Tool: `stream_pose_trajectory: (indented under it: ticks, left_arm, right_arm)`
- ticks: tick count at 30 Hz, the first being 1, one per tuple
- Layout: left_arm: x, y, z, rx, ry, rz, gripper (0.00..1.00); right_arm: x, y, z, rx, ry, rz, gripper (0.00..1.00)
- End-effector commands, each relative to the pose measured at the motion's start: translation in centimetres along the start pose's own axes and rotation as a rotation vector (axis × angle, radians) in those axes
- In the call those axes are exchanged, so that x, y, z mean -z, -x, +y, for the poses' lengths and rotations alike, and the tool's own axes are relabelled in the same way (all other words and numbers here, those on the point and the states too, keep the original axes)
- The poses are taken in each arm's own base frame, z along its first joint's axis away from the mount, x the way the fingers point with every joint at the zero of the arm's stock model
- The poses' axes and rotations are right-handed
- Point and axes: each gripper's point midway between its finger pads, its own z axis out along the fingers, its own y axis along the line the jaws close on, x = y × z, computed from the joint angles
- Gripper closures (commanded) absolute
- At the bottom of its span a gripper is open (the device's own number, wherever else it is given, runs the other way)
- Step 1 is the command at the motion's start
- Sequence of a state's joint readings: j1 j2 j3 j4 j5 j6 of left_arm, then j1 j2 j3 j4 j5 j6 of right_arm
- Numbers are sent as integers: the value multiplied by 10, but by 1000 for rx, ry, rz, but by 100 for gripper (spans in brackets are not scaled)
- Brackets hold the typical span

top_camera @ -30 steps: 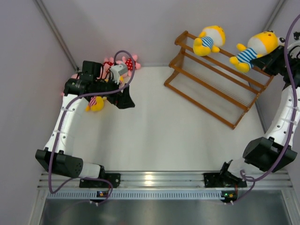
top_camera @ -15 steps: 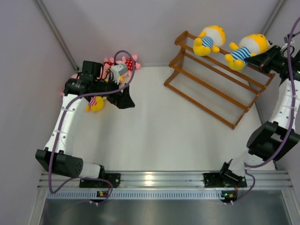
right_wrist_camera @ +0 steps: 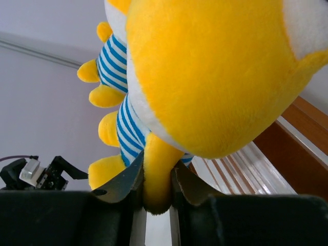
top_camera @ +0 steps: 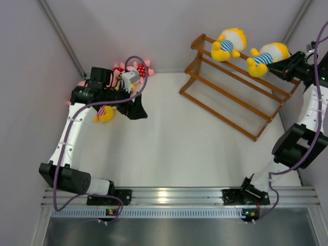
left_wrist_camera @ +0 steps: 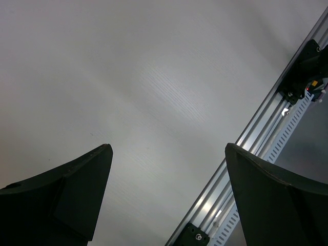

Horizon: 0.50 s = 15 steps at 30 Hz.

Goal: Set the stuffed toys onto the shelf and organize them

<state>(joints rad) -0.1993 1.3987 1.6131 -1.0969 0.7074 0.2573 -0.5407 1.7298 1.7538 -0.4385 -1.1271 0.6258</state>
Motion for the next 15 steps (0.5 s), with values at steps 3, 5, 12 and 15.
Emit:
stream_pose_trajectory:
  ticks: [3,5,12,15]
  left_arm:
    - [1,-2,-1,-10,-2,5,3]
    - [0,-3,0,-6,-3,7,3]
    - [-1,-3,-1,-4,-9,8,3]
    - [-1,-3,-2,-7,-10,6,3]
  right_arm:
    - [2,9,-12,6,-5,-20,72]
    - [3,9,-15,0,-15,-26,59]
    - [12,15,-15,28,-78,-68,38]
    - [19,17,-11,48,-114,-85,29]
